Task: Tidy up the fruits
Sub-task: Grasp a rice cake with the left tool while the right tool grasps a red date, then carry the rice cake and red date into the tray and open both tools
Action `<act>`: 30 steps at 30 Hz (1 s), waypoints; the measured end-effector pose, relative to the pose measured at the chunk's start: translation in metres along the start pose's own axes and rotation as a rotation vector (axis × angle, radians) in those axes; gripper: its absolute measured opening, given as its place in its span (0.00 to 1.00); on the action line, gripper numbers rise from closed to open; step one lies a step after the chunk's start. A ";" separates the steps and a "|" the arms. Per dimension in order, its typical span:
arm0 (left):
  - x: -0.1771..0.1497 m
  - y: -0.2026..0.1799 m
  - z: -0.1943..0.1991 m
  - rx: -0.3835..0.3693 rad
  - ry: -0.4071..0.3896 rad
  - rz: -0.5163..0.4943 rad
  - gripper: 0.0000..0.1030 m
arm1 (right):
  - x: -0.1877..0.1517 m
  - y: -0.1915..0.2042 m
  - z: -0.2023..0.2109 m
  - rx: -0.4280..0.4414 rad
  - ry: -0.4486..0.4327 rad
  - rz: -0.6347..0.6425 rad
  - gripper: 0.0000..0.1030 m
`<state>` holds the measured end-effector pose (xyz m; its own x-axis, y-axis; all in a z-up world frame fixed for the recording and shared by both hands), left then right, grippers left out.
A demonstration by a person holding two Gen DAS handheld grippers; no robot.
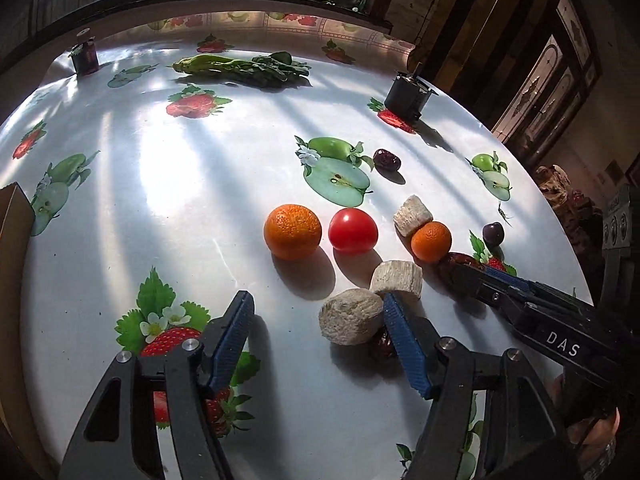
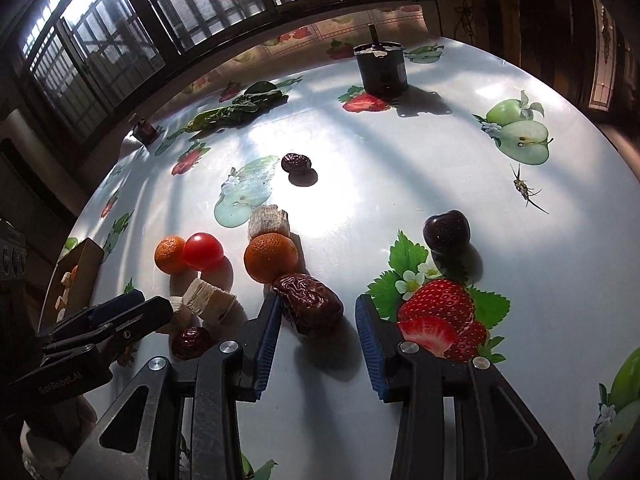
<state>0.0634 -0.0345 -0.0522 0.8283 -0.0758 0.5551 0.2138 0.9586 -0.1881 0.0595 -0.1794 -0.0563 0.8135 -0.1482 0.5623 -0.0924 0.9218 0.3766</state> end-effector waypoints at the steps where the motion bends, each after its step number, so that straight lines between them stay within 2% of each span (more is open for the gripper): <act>1: -0.003 -0.004 -0.001 -0.013 0.012 -0.013 0.52 | 0.001 0.002 -0.001 0.002 0.001 0.008 0.40; 5: -0.010 -0.014 -0.001 0.015 0.000 -0.083 0.35 | -0.001 0.010 -0.004 0.001 0.005 0.050 0.40; 6: -0.011 -0.016 -0.001 0.011 0.001 -0.089 0.26 | -0.003 0.012 -0.004 -0.002 0.006 0.059 0.37; 7: -0.013 -0.017 -0.001 0.001 0.006 -0.090 0.25 | -0.004 0.014 -0.005 -0.001 0.007 0.066 0.33; 15: -0.023 -0.012 0.017 0.012 0.006 -0.068 0.25 | -0.008 0.020 0.006 0.016 -0.009 0.058 0.29; 22: -0.032 0.016 0.073 -0.042 -0.051 0.042 0.25 | -0.008 0.052 0.037 0.041 -0.048 0.097 0.29; 24: -0.033 0.035 0.095 -0.057 -0.078 0.091 0.25 | -0.008 0.070 0.045 0.063 -0.055 0.118 0.29; 26: -0.034 0.061 0.114 -0.042 -0.103 0.138 0.25 | -0.008 0.094 0.052 0.098 -0.060 0.145 0.29; 30: -0.040 0.135 0.148 0.059 -0.143 0.230 0.25 | -0.011 0.154 0.056 0.178 -0.056 0.215 0.29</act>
<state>-0.0173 0.1382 0.0200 0.7692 0.1813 0.6128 -0.0054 0.9607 -0.2775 0.0044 -0.0559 0.0363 0.7319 0.0202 0.6812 -0.3633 0.8572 0.3650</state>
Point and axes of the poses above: each gripper's, at about its wrist camera, not at the fingertips, and z roughly against the way its jaws point, y to its left, x to its top, the point moved 9 cm from there along -z, roughly the way its jaws point, and after that the axes turned 6 degrees about x, right-handed, at the moved point
